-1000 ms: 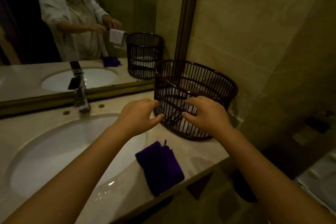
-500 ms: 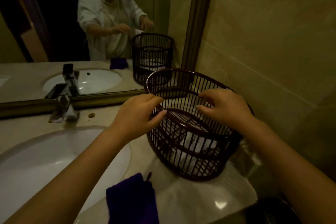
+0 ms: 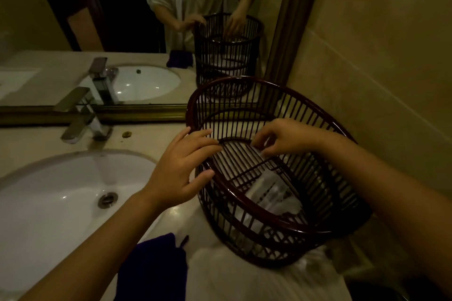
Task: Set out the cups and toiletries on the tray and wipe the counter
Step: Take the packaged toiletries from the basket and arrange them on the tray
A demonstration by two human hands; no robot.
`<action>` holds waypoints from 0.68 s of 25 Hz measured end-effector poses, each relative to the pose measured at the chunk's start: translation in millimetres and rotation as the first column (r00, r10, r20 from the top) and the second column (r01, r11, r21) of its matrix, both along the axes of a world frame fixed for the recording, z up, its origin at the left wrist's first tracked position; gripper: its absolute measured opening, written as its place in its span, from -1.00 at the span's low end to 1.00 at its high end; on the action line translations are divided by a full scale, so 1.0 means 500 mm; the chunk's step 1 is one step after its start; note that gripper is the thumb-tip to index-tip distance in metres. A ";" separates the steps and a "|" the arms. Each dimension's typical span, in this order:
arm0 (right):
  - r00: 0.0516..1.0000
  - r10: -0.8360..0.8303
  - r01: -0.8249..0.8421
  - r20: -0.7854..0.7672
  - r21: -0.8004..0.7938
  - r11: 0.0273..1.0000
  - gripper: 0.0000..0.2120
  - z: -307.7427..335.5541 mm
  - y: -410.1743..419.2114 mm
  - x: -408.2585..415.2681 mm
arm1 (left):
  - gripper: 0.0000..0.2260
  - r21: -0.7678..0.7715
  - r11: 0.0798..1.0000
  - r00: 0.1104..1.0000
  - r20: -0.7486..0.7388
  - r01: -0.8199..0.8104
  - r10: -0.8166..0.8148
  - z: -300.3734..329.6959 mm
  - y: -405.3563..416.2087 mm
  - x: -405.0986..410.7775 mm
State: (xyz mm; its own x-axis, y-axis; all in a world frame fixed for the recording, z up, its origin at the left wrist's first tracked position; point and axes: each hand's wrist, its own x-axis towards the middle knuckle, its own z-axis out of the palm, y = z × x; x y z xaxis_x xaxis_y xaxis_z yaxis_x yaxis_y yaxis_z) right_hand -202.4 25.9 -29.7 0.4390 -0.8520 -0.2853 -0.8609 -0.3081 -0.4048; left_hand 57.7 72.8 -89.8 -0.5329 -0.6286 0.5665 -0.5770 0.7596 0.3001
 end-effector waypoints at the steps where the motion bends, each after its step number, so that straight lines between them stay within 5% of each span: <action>1: 0.999 0.020 -0.019 -0.028 0.052 0.998 -0.72 -0.021 -0.015 -0.002 | -0.49 0.002 1.000 0.998 -0.056 0.004 -0.004 -0.008 -0.002 -0.003; 6: 0.947 0.155 -0.092 -0.282 0.227 0.970 -0.74 -0.166 -0.078 0.005 | -0.52 -0.039 0.998 0.983 -0.179 0.039 -0.045 -0.030 -0.013 -0.013; 10: 0.893 0.306 -0.198 -0.330 0.323 0.926 -0.68 -0.271 -0.075 0.030 | -0.54 -0.043 0.998 0.976 -0.209 0.051 -0.059 -0.037 -0.015 -0.012; 17: 0.823 0.437 -0.426 -0.362 0.115 0.898 -0.73 -0.326 -0.052 0.027 | -0.53 -0.064 0.997 0.965 -0.254 0.043 -0.058 -0.043 -0.022 -0.020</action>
